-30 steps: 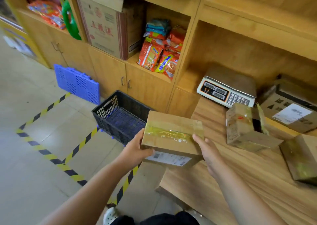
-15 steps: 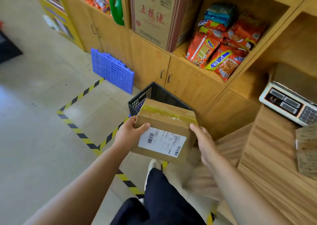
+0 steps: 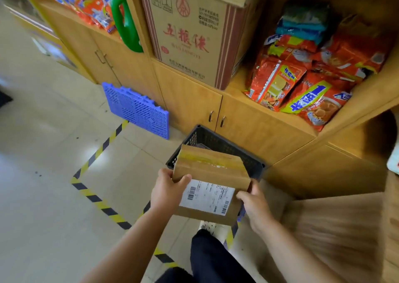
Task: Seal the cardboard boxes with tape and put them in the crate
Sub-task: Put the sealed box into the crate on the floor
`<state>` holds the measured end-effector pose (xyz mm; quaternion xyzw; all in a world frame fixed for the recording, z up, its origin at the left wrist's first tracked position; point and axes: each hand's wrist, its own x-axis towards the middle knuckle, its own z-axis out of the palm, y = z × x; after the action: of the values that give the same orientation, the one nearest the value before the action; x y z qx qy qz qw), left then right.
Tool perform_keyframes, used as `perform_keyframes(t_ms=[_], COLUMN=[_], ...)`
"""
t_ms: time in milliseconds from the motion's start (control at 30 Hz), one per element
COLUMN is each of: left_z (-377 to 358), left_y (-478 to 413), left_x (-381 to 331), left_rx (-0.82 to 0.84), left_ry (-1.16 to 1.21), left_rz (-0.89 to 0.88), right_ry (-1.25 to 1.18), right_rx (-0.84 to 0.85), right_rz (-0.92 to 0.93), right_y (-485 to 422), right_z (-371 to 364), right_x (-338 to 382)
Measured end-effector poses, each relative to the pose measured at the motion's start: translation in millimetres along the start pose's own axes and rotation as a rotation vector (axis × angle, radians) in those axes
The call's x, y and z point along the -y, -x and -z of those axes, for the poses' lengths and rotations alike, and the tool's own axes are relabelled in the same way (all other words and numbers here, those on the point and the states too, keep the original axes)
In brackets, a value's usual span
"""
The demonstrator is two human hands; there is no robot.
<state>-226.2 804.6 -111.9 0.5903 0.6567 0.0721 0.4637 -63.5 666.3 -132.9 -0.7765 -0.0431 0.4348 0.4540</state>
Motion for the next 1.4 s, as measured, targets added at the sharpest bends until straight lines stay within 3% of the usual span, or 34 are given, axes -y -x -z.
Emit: perform_keyframes(t_ms=[433, 600, 833, 1033, 1200, 1400], left_z=[-74.7, -118.4, -205.7, -269.7, -297.7, -319.2], left_y=[-197.1, -290.3, -398.7, -448.9, -467.2, -490.8], left_x=[-3.6, 22.6, 76.8, 122.3, 157.0, 173.6], left_rx=[0.298, 0.404, 0.451, 0.336, 0.294, 0.274], left_ry=[-0.007, -0.061, -0.177, -0.215, -0.090, -0.112], left_rz=[0.012, -0.024, -0.074, 0.010, 0.069, -0.032], right_ry=[0.169, 0.044, -0.096, -0.346, -0.434, -0.598], right_rx=[-0.273, -0.368, -0.387, -0.499, -0.509, -0.453], right_rz=[-0.266, -0.372, -0.346, -0.474, -0.391, -0.286], right_y=[-160.3, -240.8, -354.0, -423.3, -457.2, -493.8], right_z=[-83.5, -126.1, -162.6, -178.5, -189.5, -196.9], right_x=[-12.6, -43.7, -126.5, -173.1, -206.4, -238.6])
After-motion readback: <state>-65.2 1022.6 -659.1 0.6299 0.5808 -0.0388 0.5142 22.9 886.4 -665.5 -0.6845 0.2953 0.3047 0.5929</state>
